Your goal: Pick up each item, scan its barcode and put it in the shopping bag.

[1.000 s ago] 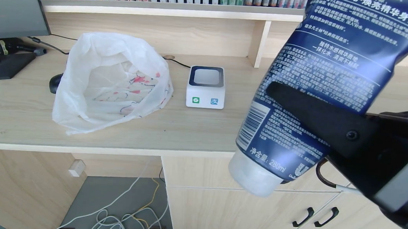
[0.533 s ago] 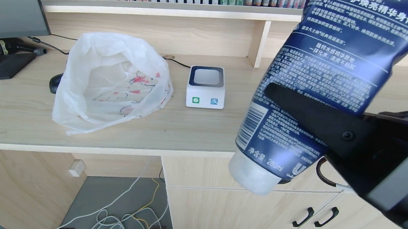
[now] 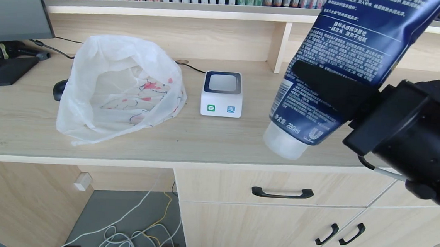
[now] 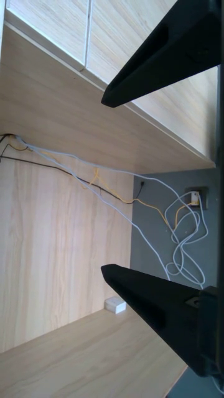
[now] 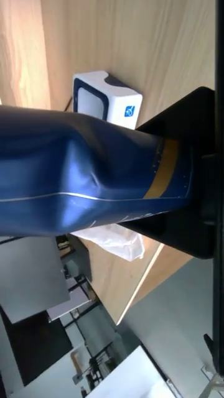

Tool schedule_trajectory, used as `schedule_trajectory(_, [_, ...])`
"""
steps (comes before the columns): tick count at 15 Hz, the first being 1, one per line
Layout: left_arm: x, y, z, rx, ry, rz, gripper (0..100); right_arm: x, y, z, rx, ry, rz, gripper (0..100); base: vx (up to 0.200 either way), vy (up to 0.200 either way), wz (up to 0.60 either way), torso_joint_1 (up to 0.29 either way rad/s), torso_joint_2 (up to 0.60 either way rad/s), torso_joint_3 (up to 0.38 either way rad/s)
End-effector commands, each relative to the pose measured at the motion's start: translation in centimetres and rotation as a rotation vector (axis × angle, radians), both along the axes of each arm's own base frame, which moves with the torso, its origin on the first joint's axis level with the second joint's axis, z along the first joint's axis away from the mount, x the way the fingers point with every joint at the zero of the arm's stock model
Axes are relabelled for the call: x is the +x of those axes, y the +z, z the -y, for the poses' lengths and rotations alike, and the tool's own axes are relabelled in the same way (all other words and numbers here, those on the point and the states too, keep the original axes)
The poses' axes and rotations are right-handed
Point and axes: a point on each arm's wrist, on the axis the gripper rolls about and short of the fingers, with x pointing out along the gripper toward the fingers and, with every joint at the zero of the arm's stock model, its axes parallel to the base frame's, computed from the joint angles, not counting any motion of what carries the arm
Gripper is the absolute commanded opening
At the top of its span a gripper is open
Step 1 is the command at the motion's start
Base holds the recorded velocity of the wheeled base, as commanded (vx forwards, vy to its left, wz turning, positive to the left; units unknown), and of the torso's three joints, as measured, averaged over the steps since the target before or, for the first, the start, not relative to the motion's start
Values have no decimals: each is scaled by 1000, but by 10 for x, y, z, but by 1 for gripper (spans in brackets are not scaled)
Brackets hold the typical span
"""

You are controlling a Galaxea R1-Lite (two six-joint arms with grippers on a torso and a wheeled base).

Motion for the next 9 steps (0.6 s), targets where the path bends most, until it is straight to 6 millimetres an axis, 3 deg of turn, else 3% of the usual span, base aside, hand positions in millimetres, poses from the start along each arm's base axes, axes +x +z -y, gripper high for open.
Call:
schedule_trajectory(1, [0, 0, 0, 0, 1, -2, 100, 1, 0, 0, -12, -42, 6, 0, 0, 0, 0, 0, 0, 0])
schedule_trajectory(7, [0, 0, 0, 0, 1, -2, 100, 1, -7, 3, -212, -189, 134, 0, 0, 0, 0, 0, 0, 0])
schedule_trajectory(9, [0, 0, 0, 0, 1, -2, 100, 3, -22, 1, -270, -232, 103, 0, 0, 0, 0, 0, 0, 0])
